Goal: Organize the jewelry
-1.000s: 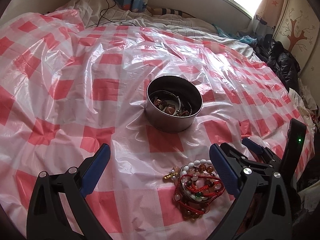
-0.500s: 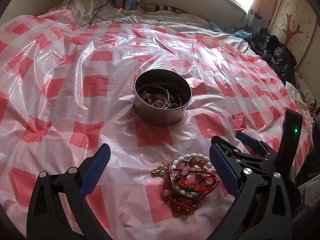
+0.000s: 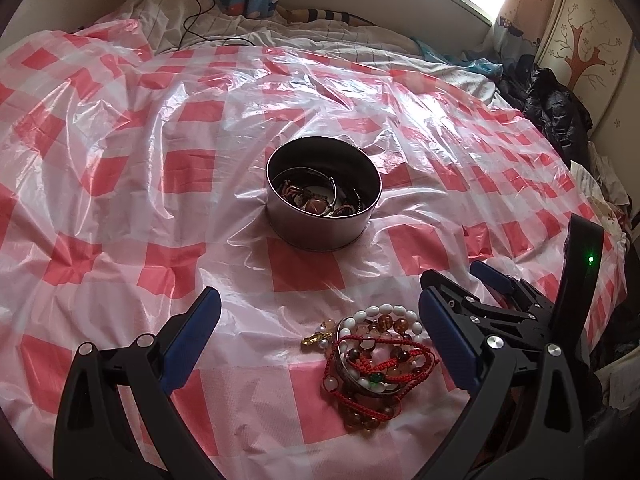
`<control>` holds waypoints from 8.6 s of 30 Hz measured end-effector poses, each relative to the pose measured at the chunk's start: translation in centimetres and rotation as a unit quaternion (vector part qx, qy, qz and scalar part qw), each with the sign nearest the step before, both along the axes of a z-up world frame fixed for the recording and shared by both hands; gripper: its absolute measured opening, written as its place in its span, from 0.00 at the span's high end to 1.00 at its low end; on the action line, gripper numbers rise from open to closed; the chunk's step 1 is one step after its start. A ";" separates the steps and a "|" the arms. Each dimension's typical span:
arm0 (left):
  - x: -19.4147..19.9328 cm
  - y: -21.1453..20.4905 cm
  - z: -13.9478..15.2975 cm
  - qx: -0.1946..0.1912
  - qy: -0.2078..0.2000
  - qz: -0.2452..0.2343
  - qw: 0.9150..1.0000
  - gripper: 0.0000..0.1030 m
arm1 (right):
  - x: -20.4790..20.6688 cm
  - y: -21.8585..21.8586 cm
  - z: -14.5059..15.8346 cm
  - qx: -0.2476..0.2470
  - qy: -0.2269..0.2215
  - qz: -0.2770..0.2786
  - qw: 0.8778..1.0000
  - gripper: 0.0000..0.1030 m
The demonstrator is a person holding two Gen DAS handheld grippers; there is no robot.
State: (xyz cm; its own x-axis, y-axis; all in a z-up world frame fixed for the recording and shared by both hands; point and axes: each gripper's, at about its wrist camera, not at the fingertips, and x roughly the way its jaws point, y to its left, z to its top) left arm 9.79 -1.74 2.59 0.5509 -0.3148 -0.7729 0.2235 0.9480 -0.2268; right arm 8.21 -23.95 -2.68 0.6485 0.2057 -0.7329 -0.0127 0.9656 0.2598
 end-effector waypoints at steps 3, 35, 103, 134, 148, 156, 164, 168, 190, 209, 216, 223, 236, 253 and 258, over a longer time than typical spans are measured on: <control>0.0 0.0 0.0 0.001 0.000 -0.001 1.000 0.08 | 0.0 0.0 0.0 0.000 0.000 0.000 1.000 0.07; 0.1 -0.4 -0.7 0.010 0.006 -0.006 1.000 0.07 | 0.0 -0.1 0.0 0.002 0.000 0.000 1.000 0.07; 1.1 6.5 -2.3 -0.114 0.052 0.001 0.992 0.08 | -5.8 4.7 3.3 0.038 -0.006 0.160 0.986 0.09; 0.8 6.3 -1.8 -0.079 0.040 0.004 0.996 0.08 | -6.2 5.8 4.0 0.020 -0.037 0.186 0.982 0.98; 0.8 6.2 -1.9 -0.074 0.041 0.005 0.996 0.08 | -5.5 6.6 3.2 0.024 -0.026 0.186 0.982 0.46; 0.8 6.1 -2.0 -0.072 0.042 0.006 0.997 0.08 | -4.3 8.4 2.3 0.002 -0.012 0.202 0.979 0.89; 1.0 5.8 -2.0 -0.070 0.041 0.001 0.997 0.08 | -7.5 8.9 5.2 -0.018 -0.077 0.229 0.970 0.93; 1.1 6.0 -2.0 -0.072 0.042 0.007 0.997 0.08 | -8.3 7.7 5.4 0.008 -0.057 0.220 0.974 0.93; 0.9 5.3 -2.2 -0.067 0.048 -0.007 0.997 0.08 | -8.8 6.7 2.1 -0.013 0.023 0.199 0.980 0.55; 0.4 0.7 -4.6 -0.035 0.054 -0.077 0.995 0.08 | -9.8 1.4 3.7 0.114 -0.009 0.127 0.985 0.90; -1.0 0.2 -4.4 -0.009 0.032 -0.103 0.994 0.27 | -9.2 1.4 3.2 0.131 -0.002 0.127 0.983 0.90; -1.2 1.0 -3.9 -0.014 0.031 -0.124 0.992 0.67 | -9.2 1.1 2.8 0.137 0.001 0.125 0.983 0.90; -1.2 0.1 -3.0 -0.017 -0.010 -0.133 0.991 0.44 | -8.9 1.5 2.4 0.140 0.006 0.131 0.981 0.90; -1.5 -0.6 -3.5 -0.003 0.009 -0.157 0.988 0.99 | -9.0 1.3 2.3 0.142 0.008 0.127 0.982 0.89; -1.6 0.5 -2.2 -0.035 0.003 -0.155 0.987 0.99 | -9.0 1.3 2.3 0.142 0.008 0.127 0.982 0.89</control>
